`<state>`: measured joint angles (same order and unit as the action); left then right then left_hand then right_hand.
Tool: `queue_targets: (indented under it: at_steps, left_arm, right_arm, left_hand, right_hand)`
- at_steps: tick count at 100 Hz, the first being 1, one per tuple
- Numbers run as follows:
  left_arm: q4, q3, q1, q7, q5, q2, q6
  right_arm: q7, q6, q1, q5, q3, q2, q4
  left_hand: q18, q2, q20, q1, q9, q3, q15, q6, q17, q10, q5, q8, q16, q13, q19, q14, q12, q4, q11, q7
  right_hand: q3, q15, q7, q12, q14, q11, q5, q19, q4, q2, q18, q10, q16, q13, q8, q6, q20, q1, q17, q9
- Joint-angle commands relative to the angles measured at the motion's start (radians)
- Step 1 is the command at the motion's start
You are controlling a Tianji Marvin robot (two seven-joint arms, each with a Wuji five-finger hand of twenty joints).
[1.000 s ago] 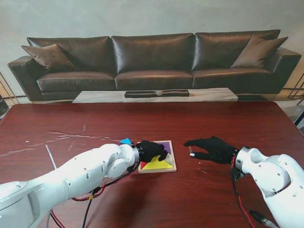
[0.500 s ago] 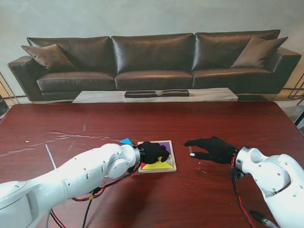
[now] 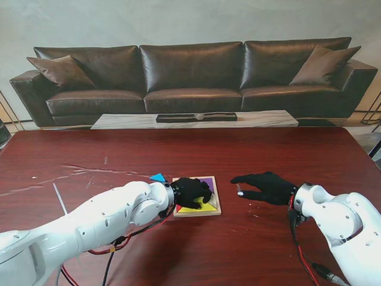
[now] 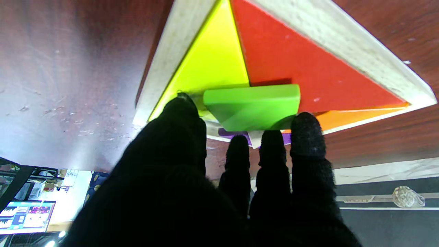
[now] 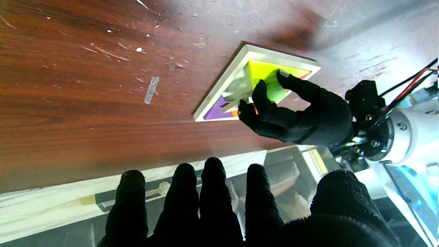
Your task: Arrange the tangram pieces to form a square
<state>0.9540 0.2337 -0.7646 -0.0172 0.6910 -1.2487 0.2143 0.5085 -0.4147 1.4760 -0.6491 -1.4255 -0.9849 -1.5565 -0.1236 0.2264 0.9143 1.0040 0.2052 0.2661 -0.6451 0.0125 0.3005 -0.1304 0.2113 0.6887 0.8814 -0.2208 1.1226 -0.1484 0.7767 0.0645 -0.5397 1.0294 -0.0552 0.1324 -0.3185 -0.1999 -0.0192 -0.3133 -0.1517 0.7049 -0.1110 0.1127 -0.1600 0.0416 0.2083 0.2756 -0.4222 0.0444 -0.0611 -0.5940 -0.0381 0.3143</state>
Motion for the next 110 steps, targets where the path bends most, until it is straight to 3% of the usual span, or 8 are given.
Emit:
queue_targets:
  at_steps: [1,24,37,53,75,88,110]
  left_arm:
    - [0.016,0.005,-0.013,-0.010,0.007,0.009,0.002]
    - [0.093,0.077,-0.062,-0.037,0.038,0.039,-0.024]
    - [0.145,0.125,-0.097,-0.048,0.073,0.063,-0.052]
    - [0.202,0.175,-0.131,-0.015,0.113,0.099,-0.088]
    - [0.234,0.204,-0.155,0.058,0.145,0.136,-0.125]
    - [0.221,0.199,-0.156,0.057,0.155,0.140,-0.130]
    - [0.153,0.182,-0.153,-0.031,0.125,0.110,-0.112]
  right_arm:
    - [0.003,0.003,0.002,-0.005,0.005,0.002,-0.008]
    - [0.003,0.003,-0.001,-0.005,0.010,0.002,-0.009]
    - [0.000,0.002,-0.003,-0.004,0.014,0.001,-0.008]
    - [-0.005,-0.001,-0.004,-0.002,0.021,0.000,-0.007]
    - [-0.006,-0.003,-0.005,-0.004,0.023,0.000,-0.008]
    - [-0.004,-0.001,-0.006,-0.003,0.025,0.001,-0.008]
    - [-0.003,0.000,-0.009,-0.005,0.027,0.001,-0.007]
  left_hand:
    - [-0.020,-0.008,0.031,-0.010,-0.041,-0.016,0.016,0.005,0.000,-0.040,-0.007,-0.010,-0.005,0.035,-0.007,-0.009,-0.008,-0.041,0.019,-0.007]
    - [-0.038,-0.016,0.026,-0.021,-0.040,-0.013,0.039,-0.005,-0.012,-0.044,-0.012,-0.013,-0.019,0.036,-0.028,-0.009,-0.014,-0.044,0.070,-0.040]
    - [-0.048,-0.055,0.010,-0.052,-0.033,0.008,0.069,0.014,-0.003,-0.039,-0.029,-0.028,-0.055,0.005,-0.045,-0.020,-0.033,-0.049,0.090,-0.164]
    - [-0.041,-0.133,-0.031,-0.044,0.010,-0.016,0.104,0.068,0.030,-0.029,-0.027,-0.084,-0.103,-0.062,-0.065,-0.035,-0.088,-0.067,0.059,-0.358]
    - [-0.046,-0.121,-0.091,0.010,0.012,-0.016,0.155,0.119,0.046,-0.032,-0.012,-0.133,-0.175,-0.125,-0.098,-0.069,-0.153,-0.069,0.089,-0.479]
    - [-0.048,-0.083,-0.106,0.042,0.000,0.010,0.154,0.133,0.079,-0.038,-0.006,-0.141,-0.190,-0.176,-0.094,-0.072,-0.161,-0.072,0.088,-0.502]
    - [0.008,-0.034,-0.168,0.087,0.048,0.068,0.069,0.142,0.193,-0.047,0.025,-0.091,-0.169,-0.267,-0.053,-0.024,-0.131,-0.047,-0.004,-0.393]
  right_hand:
    - [0.004,-0.006,-0.005,-0.007,-0.019,-0.011,-0.010,-0.014,0.025,0.013,0.001,-0.003,0.007,0.008,0.012,0.002,0.026,-0.022,-0.016,0.023]
    - [0.004,-0.007,-0.006,-0.007,-0.019,-0.011,-0.010,-0.014,0.026,0.013,0.001,-0.003,0.007,0.007,0.012,0.002,0.027,-0.024,-0.018,0.023]
    - [0.004,-0.007,-0.006,-0.007,-0.020,-0.011,-0.010,-0.014,0.026,0.013,0.001,-0.003,0.007,0.007,0.012,0.003,0.027,-0.025,-0.018,0.023]
    - [0.004,-0.007,-0.006,-0.007,-0.018,-0.011,-0.010,-0.013,0.026,0.013,0.001,-0.002,0.008,0.007,0.012,0.003,0.027,-0.025,-0.018,0.023]
    - [0.004,-0.006,-0.007,-0.007,-0.021,-0.012,-0.011,-0.012,0.026,0.013,-0.001,-0.003,0.008,0.008,0.012,0.003,0.028,-0.024,-0.018,0.024]
    - [0.004,-0.007,-0.007,-0.007,-0.020,-0.012,-0.010,-0.012,0.026,0.014,-0.001,-0.004,0.008,0.007,0.012,0.004,0.028,-0.024,-0.019,0.024]
    - [0.004,-0.007,-0.008,-0.007,-0.021,-0.011,-0.011,-0.012,0.025,0.014,-0.003,-0.003,0.008,0.007,0.012,0.005,0.028,-0.024,-0.019,0.025]
